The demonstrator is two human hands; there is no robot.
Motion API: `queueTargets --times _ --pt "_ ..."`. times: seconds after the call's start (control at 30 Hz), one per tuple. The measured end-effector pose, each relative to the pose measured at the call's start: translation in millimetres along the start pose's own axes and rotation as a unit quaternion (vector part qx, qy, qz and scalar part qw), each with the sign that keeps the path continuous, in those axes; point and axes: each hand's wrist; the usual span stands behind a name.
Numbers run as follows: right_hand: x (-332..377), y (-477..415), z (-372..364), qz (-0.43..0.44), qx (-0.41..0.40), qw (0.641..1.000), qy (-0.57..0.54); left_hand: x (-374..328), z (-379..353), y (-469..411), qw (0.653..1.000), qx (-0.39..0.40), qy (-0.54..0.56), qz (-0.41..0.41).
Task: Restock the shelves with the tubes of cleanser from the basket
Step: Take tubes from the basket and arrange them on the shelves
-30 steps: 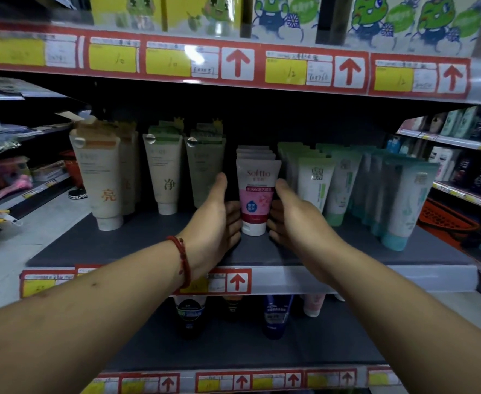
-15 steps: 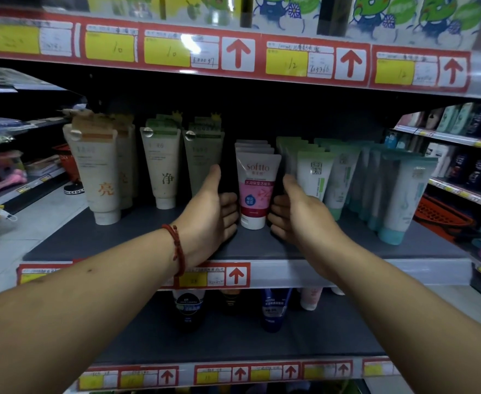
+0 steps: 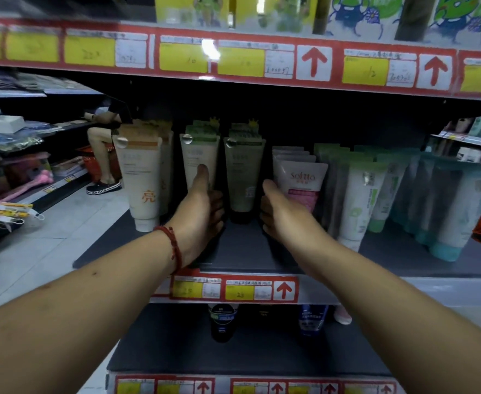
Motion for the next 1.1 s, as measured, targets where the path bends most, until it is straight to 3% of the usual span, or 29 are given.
queueTargets --times 0.47,0.83,1.1 --pt "-19.7 -40.1 -23.7 -0.028 -0.002 0.999 -0.026 13.2 -2.4 -19.7 0.999 0.015 0.044 0.016" --pt "-9.1 -33.3 -22.9 -0.051 0.022 0.991 -0.126 10.3 -4.6 -22.0 0.999 0.020 0.030 0.023" --pt "-2.9 -17.3 -26.4 -0.020 0.085 0.989 -0.120 -7.6 44.0 -15.9 0.999 -0.038 0.012 -0.001"
Point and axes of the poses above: each hand's wrist, its own y-axis away from the middle knuckle, its own z-axis out of the back of the hand, x = y × z, and after that the axes turned 11 degrees about y, right-handed
